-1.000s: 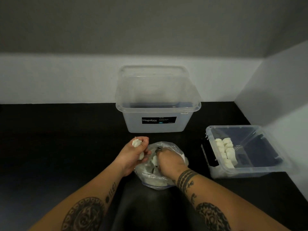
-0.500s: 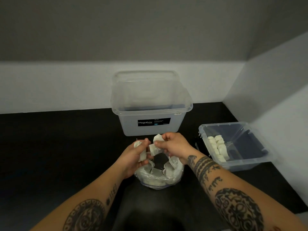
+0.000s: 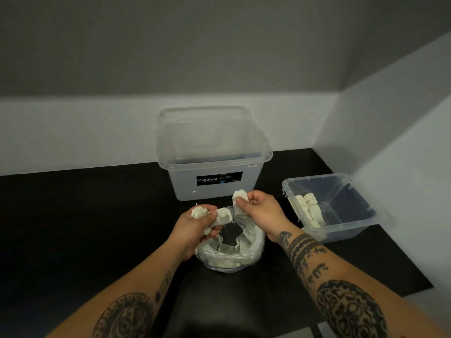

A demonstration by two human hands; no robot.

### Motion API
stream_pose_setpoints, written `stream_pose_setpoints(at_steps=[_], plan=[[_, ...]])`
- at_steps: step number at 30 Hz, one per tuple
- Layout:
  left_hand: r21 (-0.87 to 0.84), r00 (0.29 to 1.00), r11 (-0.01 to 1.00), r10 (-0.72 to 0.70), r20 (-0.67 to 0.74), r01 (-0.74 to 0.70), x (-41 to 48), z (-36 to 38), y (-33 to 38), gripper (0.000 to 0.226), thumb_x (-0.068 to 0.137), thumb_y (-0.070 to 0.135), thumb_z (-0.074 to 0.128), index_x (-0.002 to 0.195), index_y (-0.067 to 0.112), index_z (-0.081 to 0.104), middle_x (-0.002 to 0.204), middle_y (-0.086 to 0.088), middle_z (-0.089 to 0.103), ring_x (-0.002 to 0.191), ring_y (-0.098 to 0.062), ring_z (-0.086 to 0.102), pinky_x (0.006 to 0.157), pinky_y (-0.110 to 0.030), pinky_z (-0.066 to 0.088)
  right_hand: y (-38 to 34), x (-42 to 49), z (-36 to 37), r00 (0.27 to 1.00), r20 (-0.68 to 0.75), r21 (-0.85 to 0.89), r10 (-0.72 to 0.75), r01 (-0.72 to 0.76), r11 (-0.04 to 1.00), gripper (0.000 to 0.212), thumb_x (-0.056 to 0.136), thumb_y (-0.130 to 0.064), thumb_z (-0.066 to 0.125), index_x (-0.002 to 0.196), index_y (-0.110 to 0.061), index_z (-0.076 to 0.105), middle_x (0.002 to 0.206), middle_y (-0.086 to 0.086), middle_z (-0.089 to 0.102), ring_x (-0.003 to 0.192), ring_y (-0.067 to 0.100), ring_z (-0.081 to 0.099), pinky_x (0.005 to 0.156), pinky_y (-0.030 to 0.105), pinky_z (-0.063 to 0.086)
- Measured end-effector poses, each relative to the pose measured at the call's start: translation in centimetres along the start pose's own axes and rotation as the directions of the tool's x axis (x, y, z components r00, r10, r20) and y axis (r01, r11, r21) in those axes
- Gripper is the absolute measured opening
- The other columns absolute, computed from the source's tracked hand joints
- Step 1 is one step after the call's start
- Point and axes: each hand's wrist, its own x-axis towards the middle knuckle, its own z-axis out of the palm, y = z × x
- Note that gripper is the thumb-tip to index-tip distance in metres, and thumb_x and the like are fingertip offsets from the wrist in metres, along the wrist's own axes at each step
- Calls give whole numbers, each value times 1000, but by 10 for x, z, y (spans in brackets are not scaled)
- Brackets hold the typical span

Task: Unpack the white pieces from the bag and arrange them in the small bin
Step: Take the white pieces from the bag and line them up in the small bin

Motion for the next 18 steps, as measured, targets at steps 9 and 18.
stream_pose_setpoints(at_steps=[9,18], plan=[[-220,1000,975,6,5,-4,-5,9,2,8,97,7,66,101,14,65,95,-11,76,90,-27,74,73,-31,63,10,-16,27,981,122,383,154,-189,904,14,95,-23,71,101,-11,69,91,3,74,81,14,70,67,25,55],[-186,991,977,-85,102,103,-9,12,3,65,86,61,59,130,12,61,118,-18,74,100,-28,74,68,-28,63,-1,-10,17,999,28,239,24,-30,971,11,92,-14,74,101,-11,67,89,3,76,70,7,70,56,21,50]])
